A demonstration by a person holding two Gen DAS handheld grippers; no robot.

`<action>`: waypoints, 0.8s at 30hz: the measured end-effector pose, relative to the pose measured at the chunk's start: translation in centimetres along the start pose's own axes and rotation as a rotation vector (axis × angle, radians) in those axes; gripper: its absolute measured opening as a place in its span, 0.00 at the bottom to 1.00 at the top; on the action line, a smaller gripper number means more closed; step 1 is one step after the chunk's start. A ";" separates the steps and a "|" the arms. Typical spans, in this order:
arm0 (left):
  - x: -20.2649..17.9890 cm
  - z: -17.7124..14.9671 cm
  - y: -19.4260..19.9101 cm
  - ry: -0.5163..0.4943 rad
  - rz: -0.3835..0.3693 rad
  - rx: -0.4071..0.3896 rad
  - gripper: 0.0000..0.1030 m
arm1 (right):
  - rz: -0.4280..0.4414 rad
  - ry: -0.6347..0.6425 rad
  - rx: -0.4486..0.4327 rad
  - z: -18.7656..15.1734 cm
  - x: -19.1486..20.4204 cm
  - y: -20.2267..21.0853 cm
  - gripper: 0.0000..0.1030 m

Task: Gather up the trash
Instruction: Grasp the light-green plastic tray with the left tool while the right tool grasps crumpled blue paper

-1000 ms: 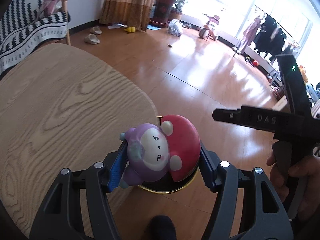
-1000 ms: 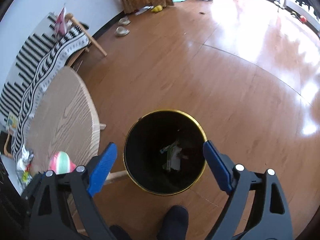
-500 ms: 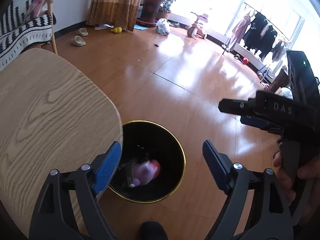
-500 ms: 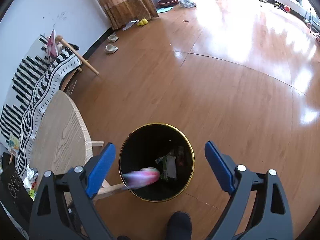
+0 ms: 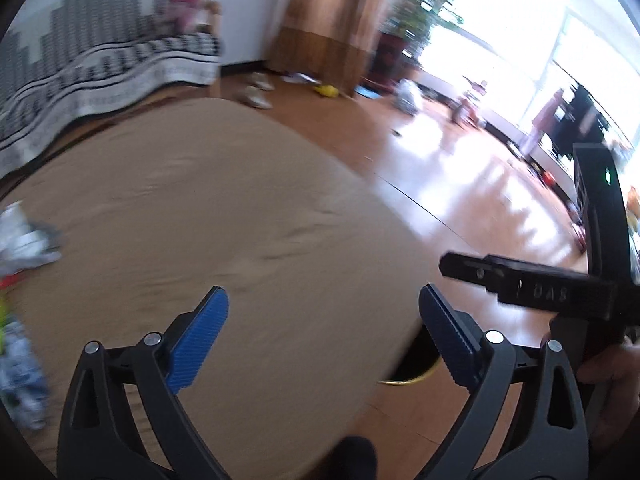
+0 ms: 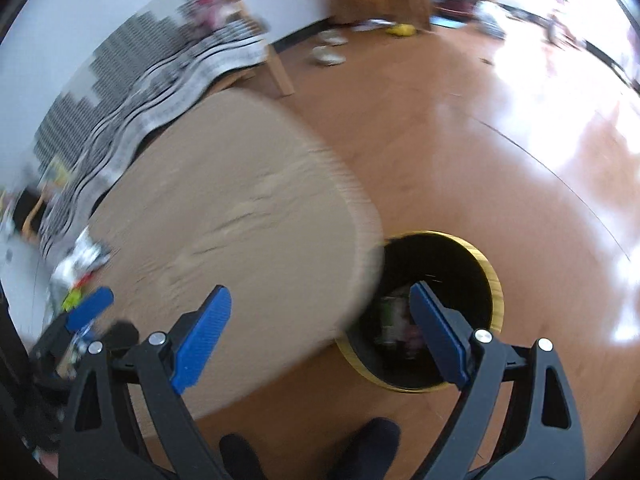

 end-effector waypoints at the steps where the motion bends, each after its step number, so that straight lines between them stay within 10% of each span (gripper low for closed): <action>1: 2.0 0.1 1.8 0.021 0.025 -0.021 0.90 | 0.021 0.033 -0.001 -0.1 2.1 0.1 0.85; 14: 24.9 -5.1 21.9 0.282 0.344 -0.171 0.90 | 0.288 0.400 0.066 -5.6 30.9 1.2 0.85; 24: 31.1 -10.3 28.1 0.349 0.417 -0.167 0.90 | 0.318 0.556 0.164 -11.0 38.9 -0.3 0.85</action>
Point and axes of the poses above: each gripper's, at about its wrist camera, not at the fingertips, and y roughly against the way its jaws point, x to its left, z to its top, the point moved 10 cm from there along -y, roughly the way its jaws point, and after that the axes turned 14 degrees about -z, right-handed, at the moved point
